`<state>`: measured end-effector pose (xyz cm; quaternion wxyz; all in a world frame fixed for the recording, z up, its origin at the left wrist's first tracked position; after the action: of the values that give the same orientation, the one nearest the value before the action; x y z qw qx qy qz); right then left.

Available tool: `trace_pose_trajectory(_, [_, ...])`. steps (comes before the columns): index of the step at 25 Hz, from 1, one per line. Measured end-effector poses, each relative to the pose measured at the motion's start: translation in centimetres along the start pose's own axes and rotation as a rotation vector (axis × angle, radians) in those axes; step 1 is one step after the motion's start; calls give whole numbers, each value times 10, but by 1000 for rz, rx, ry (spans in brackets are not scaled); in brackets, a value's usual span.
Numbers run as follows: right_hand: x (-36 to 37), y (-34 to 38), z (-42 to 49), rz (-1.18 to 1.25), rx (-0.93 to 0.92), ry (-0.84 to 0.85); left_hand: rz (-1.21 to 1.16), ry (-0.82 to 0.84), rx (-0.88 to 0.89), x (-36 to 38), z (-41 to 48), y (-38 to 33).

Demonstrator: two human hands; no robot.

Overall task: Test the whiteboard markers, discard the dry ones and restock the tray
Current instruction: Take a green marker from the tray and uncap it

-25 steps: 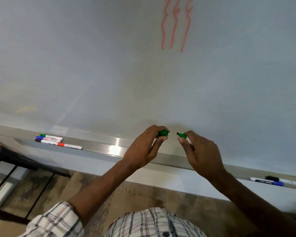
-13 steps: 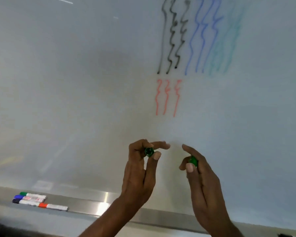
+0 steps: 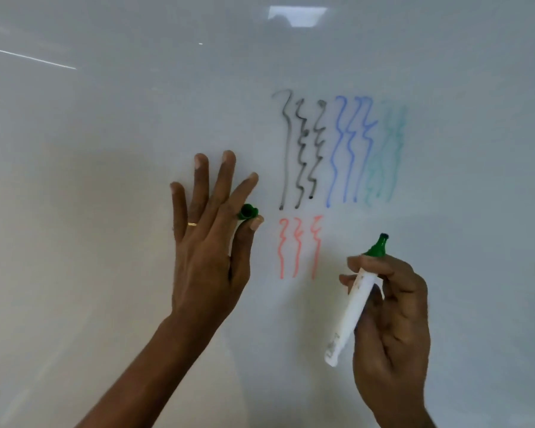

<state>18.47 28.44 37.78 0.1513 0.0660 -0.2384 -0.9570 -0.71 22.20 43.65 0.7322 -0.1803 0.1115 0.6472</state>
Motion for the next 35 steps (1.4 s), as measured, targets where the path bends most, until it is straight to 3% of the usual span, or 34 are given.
trace_pose_trajectory(4, [1,-1,17,-200,-56,-50,266,-52,0,9,7,2])
trace_pose_trajectory(9, [0,-18,36,-203,30,-185,368,-99,12,14,4,4])
trace_pose_trajectory(17, [-4,-42,33,-302,-19,-257,375,-136,11,16,2,5])
trace_pose_trajectory(22, [-1,-60,-7,-437,-120,-161,363,-140,19,16,2,5])
trace_pose_trajectory(27, [-5,-73,-42,-498,-45,-68,342,-162,32,15,1,3])
trace_pose_trajectory(31, [-19,-44,5,-442,-101,-188,321,-183,39,14,1,3])
trace_pose_trajectory(35, [-25,-29,47,-403,-181,-196,323,-183,45,13,-1,5])
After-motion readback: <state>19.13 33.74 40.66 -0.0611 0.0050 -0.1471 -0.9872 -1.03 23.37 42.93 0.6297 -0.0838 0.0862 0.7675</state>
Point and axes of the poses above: each hand's wrist, its own z-axis towards the middle knuckle, its own x-axis out of the palm, y = z × x, the point moved 6 cm from there along z, towards the middle knuckle, and after that the axes turned 7 degrees about y, right-handed, at the moved point
